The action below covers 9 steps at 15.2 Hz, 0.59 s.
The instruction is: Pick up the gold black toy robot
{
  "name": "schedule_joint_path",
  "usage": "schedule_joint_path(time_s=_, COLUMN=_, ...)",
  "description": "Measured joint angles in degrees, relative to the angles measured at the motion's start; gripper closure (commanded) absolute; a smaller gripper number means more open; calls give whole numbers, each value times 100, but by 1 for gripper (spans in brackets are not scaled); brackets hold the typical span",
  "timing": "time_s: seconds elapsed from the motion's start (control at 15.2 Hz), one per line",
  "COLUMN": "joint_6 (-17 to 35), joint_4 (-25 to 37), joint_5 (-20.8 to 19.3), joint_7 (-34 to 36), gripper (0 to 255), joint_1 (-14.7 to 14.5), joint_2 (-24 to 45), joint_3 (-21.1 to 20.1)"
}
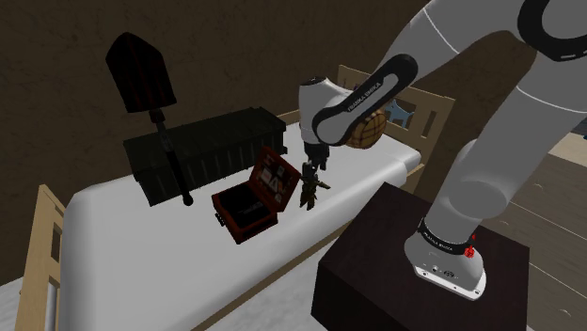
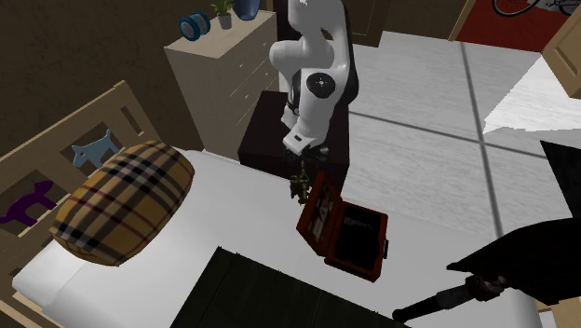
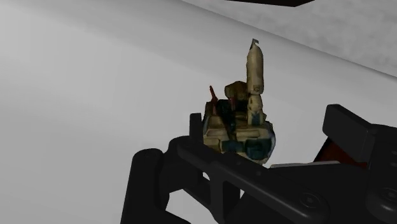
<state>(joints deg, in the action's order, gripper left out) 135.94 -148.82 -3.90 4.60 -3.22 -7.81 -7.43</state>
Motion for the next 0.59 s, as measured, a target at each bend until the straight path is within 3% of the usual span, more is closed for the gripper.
schedule_joint_path(time_s=0.26, joint_6=357, joint_4=-87, joint_5=-77, joint_7=85, gripper=0, joint_1=9, joint_2=274, joint_3=-16)
schedule_joint_path(time_s=0.33, joint_6=387, joint_4=-86, joint_5=-87, joint_7=90, gripper=255, joint_1=13, joint_2=305, joint_3=-15)
schedule_joint_path(time_s=0.59, joint_6=412, joint_4=-80, joint_5=-96, joint_7=93, gripper=255, joint_1=16, joint_2=332, joint_3=-13)
